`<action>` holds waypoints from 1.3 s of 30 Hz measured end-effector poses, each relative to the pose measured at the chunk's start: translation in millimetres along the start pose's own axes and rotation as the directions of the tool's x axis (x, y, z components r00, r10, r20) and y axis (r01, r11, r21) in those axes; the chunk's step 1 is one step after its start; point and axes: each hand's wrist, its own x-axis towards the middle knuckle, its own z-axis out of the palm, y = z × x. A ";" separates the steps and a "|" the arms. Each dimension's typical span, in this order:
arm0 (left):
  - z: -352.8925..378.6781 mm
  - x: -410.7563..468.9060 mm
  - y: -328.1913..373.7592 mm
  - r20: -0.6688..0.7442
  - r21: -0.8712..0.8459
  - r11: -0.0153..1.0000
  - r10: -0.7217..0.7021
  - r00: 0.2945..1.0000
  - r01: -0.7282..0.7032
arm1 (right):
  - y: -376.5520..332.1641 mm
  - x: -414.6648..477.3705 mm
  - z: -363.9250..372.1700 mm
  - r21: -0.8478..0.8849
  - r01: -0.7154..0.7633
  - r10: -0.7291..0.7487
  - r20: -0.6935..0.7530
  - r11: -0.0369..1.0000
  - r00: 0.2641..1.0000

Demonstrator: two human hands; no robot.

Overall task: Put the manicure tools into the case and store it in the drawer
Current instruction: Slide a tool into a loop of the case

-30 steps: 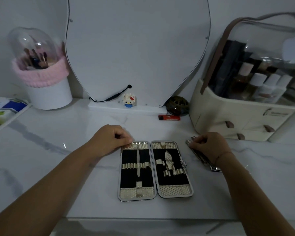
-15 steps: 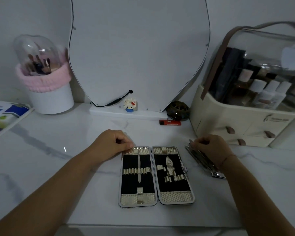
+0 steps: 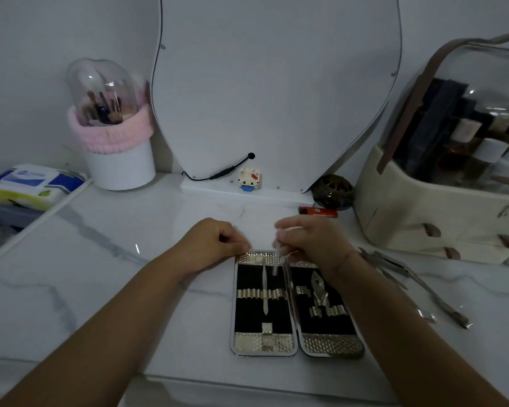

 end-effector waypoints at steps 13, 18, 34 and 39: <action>-3.4 2.6 -1.1 -0.035 0.134 0.991 -0.017 0.999 0.021 | 13.9 18.3 32.0 -0.230 0.022 -0.013 0.041 0.973 0.999; -3.6 2.7 -0.7 -0.017 0.150 0.989 0.005 1.000 -0.002 | 16.5 16.9 32.0 -0.355 0.095 -0.064 0.100 0.930 0.993; -2.7 3.6 -2.3 -0.008 0.093 0.996 -0.010 1.000 0.010 | 14.4 4.9 22.5 -0.519 0.280 -0.263 0.110 0.807 0.959; -0.1 2.8 -2.4 -0.013 0.011 1.000 -0.017 1.000 0.017 | 20.3 -19.9 -41.7 -0.527 0.142 -0.255 -0.148 0.838 0.956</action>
